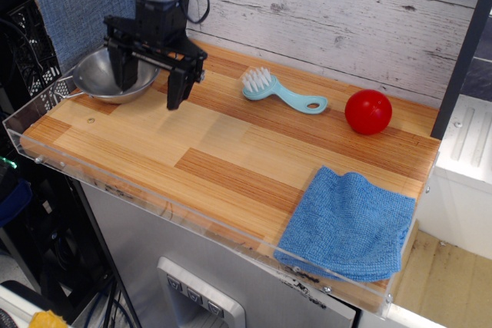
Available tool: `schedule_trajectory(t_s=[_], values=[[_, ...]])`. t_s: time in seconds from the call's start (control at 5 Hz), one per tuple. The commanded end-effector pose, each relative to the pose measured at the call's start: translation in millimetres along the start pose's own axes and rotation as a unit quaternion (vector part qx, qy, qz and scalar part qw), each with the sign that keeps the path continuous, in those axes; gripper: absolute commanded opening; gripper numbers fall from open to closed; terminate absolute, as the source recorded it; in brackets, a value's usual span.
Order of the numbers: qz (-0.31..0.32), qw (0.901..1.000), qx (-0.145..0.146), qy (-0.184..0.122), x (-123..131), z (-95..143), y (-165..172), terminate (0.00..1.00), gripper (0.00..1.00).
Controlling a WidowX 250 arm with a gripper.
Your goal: Place the colander on top of the blue towel
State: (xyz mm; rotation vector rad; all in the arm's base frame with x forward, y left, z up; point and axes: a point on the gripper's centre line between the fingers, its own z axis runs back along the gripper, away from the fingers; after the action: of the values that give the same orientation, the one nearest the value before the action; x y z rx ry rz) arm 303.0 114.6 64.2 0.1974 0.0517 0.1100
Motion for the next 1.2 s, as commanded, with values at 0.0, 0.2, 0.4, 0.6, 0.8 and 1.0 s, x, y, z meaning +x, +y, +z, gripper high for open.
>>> schedule_trajectory(t_s=[0.0,0.2,0.4,0.6,0.8,1.0], values=[[0.029,0.9973,-0.007,-0.067,21.1,34.0,27.5,0.00,1.00],[0.033,0.9967,-0.012,-0.074,26.8,26.2,32.9,0.00,1.00],[0.032,0.9966,-0.016,-0.074,30.0,11.5,37.4,0.00,1.00],[0.033,0.9978,-0.005,-0.058,33.6,-6.2,43.4,0.00,1.00],[0.035,0.9984,-0.003,-0.044,36.9,-22.3,50.2,0.00,1.00],[0.035,0.9989,0.007,-0.030,38.6,-36.4,54.1,0.00,1.00]])
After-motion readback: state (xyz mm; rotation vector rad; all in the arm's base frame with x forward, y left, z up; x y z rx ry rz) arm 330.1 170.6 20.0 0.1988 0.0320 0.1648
